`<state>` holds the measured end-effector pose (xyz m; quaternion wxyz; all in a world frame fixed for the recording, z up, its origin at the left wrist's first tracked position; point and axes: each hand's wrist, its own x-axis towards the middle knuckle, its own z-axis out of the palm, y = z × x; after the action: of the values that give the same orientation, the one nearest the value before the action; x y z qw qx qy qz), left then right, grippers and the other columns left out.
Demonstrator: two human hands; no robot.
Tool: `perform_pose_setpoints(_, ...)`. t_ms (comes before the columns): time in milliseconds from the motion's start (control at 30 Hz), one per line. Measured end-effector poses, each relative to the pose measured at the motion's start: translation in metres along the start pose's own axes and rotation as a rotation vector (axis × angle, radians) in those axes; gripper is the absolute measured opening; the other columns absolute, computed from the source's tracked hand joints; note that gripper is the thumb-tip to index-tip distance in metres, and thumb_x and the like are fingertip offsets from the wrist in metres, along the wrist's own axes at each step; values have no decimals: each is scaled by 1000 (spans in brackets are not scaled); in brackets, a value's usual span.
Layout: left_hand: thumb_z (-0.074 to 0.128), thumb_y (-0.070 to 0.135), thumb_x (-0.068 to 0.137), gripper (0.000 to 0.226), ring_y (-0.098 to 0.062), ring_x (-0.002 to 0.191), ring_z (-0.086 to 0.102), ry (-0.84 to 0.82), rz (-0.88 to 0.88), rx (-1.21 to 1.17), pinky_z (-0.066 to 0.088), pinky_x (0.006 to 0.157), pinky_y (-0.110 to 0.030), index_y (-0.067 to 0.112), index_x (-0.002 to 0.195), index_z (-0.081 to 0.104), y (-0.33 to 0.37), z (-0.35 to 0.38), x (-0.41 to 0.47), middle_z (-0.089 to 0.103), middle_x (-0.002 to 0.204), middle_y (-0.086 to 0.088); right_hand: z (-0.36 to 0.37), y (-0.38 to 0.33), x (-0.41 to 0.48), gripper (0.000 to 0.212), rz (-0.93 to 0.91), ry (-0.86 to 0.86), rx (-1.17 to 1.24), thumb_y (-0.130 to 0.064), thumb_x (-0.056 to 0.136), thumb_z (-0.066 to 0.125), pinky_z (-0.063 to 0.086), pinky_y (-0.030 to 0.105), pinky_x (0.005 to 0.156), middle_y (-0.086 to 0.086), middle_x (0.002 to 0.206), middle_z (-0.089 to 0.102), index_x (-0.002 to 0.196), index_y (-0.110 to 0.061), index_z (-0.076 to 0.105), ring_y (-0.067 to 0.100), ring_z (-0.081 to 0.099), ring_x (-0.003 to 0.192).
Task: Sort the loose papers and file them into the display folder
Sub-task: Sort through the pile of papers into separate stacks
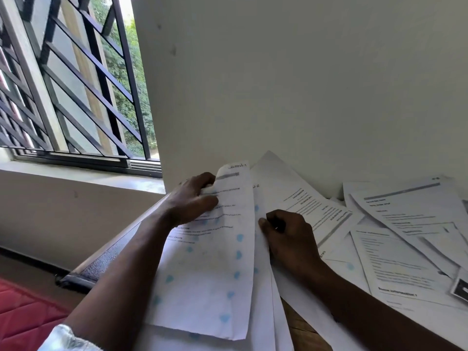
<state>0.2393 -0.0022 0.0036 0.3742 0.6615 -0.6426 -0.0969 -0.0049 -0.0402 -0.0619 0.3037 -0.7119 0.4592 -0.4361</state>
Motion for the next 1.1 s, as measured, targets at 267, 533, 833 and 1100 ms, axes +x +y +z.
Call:
perform_pose_setpoints(267,59,35,55,55,-27,95,65,-5,72,-91,52,83,-50,23,109,60,5,-5,4,69,99,-4,3,-15,-11,21,-468,-144,104,-49,95,57,48,28,88,-17,102,67,113,-46,68,7,63,103)
perform_pose_setpoints(533,51,5,57,42,-6,55,57,143,-67,-456,44,51,-19,17,95,66,18,-1,-2,65,62,9,-5,-17,-11,62,-202,-122,-137,-65,103,26,44,42,95,-9,95,72,95,-25,72,15,62,97)
perform_pose_setpoints(833,49,7,52,25,-10,51,47,193,-34,-522,36,50,-20,5,74,60,17,-9,-3,52,56,7,-5,-20,-14,81,-151,-48,-792,-80,83,9,34,44,96,-6,106,65,103,-29,68,22,54,108)
perform_pose_setpoints(1100,50,8,52,17,-14,52,52,185,-20,-546,40,53,-22,10,66,59,18,-7,-4,56,58,2,-11,-39,-26,67,-168,-123,-782,-76,97,19,41,37,94,-4,94,71,99,-27,63,18,65,90)
